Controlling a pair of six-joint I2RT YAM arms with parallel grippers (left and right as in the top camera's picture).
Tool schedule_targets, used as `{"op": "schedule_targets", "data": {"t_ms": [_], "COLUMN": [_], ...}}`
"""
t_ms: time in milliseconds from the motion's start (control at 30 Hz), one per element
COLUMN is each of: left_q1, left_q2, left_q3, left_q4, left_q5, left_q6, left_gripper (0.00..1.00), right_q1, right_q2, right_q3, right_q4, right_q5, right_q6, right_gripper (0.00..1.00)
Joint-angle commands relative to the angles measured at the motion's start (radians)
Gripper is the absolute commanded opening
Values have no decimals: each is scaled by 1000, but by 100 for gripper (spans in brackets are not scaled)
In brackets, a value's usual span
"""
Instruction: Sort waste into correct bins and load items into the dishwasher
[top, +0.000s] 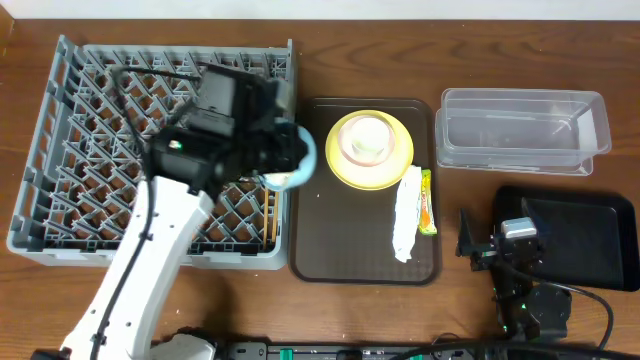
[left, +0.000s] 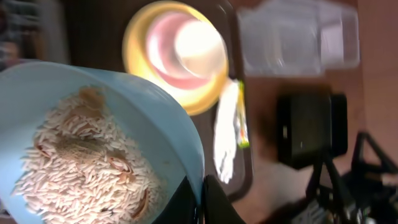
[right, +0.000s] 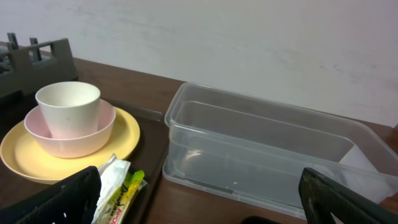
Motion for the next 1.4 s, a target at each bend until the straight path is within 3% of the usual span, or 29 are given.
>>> {"op": "schedule_targets", "data": {"t_ms": [0, 433, 667, 867, 1033, 1367], "left_q1": [-110, -520, -577, -577, -577, -544], "left_q2": [22, 325, 500, 542, 534, 314], "left_q3": [2, -22, -22, -21, -5, 58], "left_q4": [-8, 1, 51, 90, 92, 78], "left_q5": [-66, -324, -424, -423, -416, -417], "left_q6": [13, -47, -47, -47, -47, -46], "left_gripper": [7, 8, 7, 8, 32, 56], "right_q1": [-2, -2, -2, -2, -2, -2], "right_q2": [-4, -4, -4, -4, -4, -4], "right_q3": [-2, -2, -2, -2, -2, 7], "right_q4": [-5, -4, -4, -4, 29, 72], "right_q5": [5, 6, 5, 5, 5, -93], "right_q6": [14, 14, 14, 14, 10, 48], "right_gripper": [99, 99, 99, 99, 99, 99]}}
